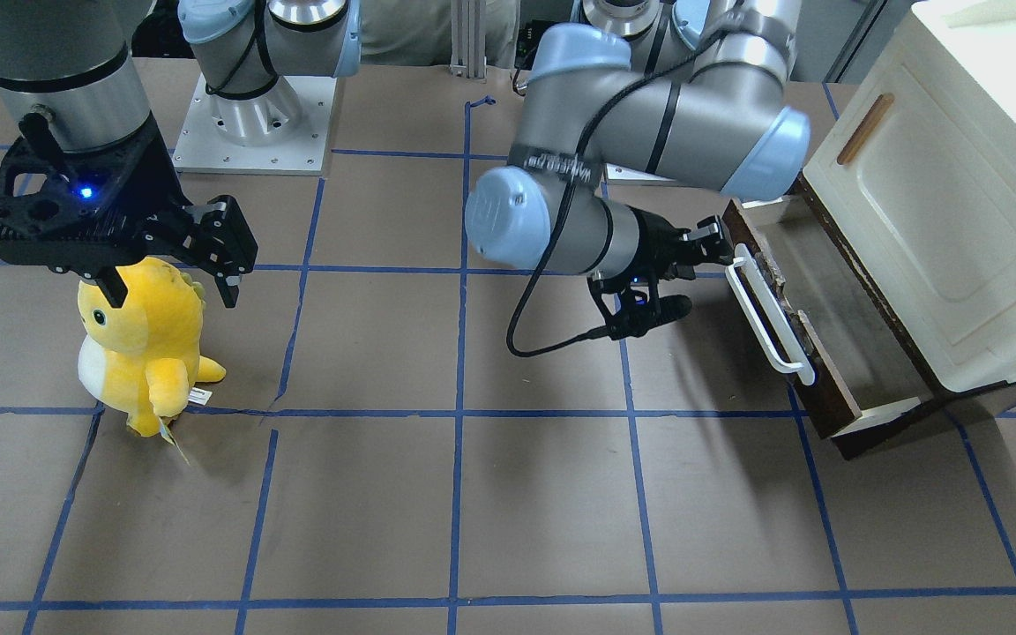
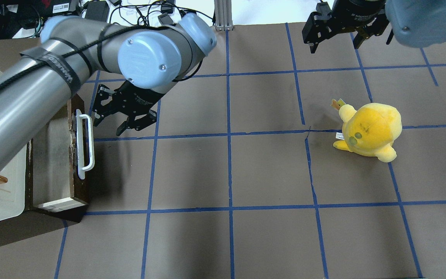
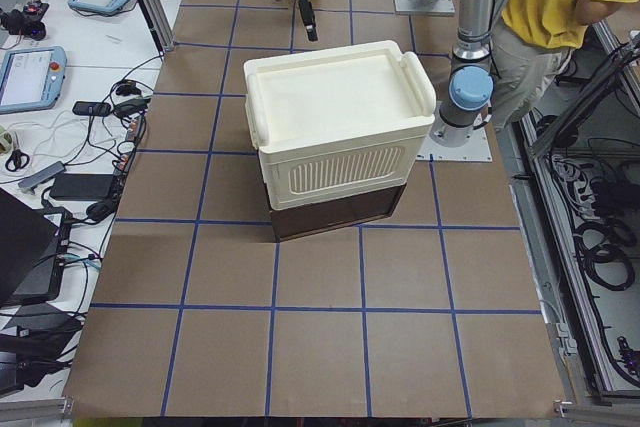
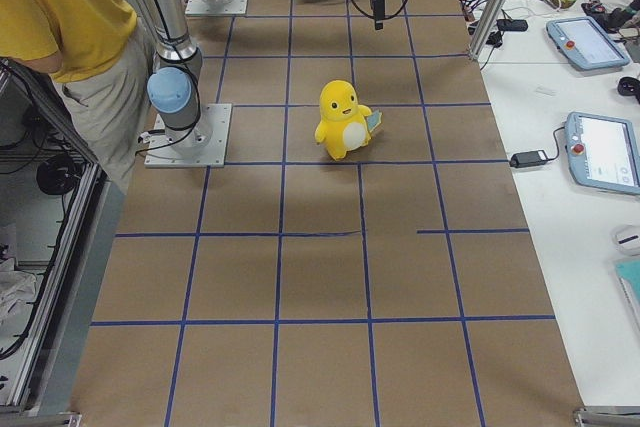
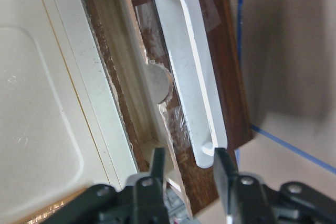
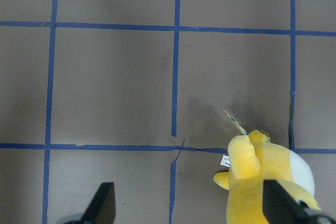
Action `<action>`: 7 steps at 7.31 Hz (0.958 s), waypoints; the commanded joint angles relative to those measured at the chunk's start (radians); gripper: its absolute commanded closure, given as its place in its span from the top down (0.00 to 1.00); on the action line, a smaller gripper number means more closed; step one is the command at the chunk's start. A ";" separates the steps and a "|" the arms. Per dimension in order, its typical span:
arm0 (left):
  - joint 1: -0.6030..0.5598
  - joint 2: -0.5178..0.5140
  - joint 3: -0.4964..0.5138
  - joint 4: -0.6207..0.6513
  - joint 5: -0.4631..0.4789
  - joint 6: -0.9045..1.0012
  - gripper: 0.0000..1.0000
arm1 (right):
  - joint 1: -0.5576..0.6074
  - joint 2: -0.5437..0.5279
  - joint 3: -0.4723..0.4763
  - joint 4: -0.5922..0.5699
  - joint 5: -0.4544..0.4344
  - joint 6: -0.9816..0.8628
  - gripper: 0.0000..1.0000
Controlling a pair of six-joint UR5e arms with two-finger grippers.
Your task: Pull drawer sideways
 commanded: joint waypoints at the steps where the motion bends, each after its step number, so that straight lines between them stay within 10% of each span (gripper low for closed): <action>1: 0.077 0.127 0.015 0.098 -0.295 0.134 1.00 | 0.000 0.000 0.000 0.000 0.000 0.000 1.00; 7: 0.334 0.261 -0.120 0.286 -0.489 0.417 1.00 | 0.000 0.000 0.000 0.000 0.002 0.000 1.00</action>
